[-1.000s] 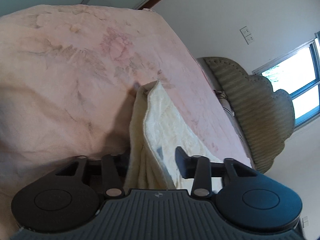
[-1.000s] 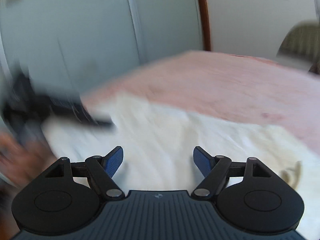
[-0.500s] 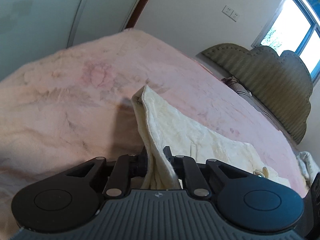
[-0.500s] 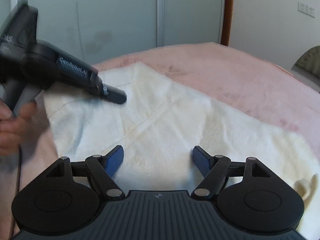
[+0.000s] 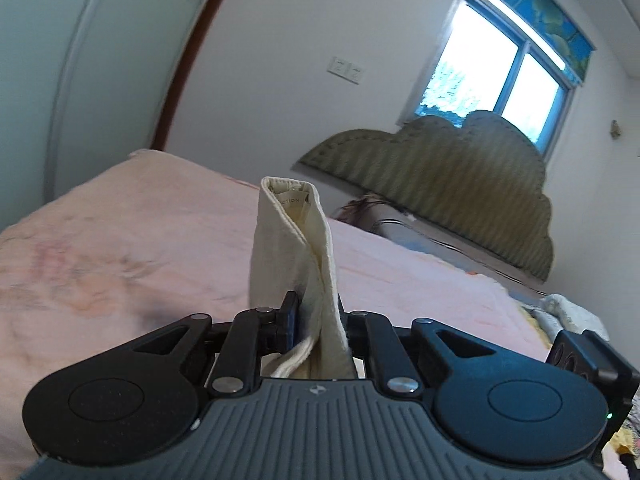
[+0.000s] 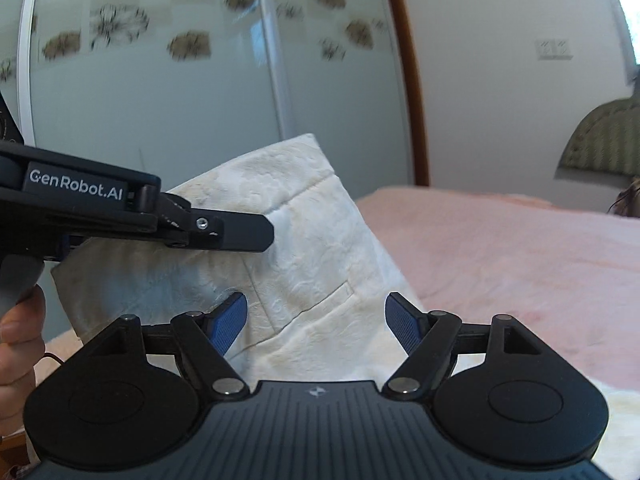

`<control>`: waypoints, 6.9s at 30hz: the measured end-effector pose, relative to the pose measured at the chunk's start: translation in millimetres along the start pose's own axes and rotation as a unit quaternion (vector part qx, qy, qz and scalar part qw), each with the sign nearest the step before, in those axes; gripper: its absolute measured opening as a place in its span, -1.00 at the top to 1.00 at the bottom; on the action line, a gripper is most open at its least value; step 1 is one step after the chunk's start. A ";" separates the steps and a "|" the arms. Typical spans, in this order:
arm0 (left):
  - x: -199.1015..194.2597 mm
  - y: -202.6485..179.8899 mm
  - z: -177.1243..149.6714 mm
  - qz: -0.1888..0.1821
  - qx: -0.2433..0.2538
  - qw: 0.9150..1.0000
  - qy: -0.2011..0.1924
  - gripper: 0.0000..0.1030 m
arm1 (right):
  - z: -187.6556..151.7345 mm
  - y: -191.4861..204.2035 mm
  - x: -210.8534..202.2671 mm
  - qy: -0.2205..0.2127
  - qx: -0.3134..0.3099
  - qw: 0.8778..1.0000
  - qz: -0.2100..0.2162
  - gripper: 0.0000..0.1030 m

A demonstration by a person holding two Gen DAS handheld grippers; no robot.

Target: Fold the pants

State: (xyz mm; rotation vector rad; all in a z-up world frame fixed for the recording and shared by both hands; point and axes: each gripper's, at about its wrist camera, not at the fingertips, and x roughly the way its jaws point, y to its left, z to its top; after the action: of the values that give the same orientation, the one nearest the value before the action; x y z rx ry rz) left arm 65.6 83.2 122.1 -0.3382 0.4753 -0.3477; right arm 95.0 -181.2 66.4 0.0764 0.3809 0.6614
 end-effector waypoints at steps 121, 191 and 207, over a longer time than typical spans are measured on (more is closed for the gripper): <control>169.1 3.4 -78.7 -0.143 -0.020 0.954 0.264 -0.99 | -83.9 -192.9 -177.0 0.095 0.153 0.966 -0.186 -1.00; 73.2 -18.2 -64.8 0.079 0.113 0.979 0.152 -0.91 | -39.8 -120.7 -89.6 0.091 0.095 0.983 -0.131 -0.71; 46.9 -25.8 -90.2 0.094 0.108 0.973 0.183 -0.91 | -17.9 -47.6 -166.0 -0.069 0.240 0.956 0.152 -1.00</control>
State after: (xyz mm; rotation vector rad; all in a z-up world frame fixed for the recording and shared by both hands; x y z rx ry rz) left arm 53.6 20.6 38.9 -0.0138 0.8177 -0.2735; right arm -3.7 -321.3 94.0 0.6511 0.3924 0.8499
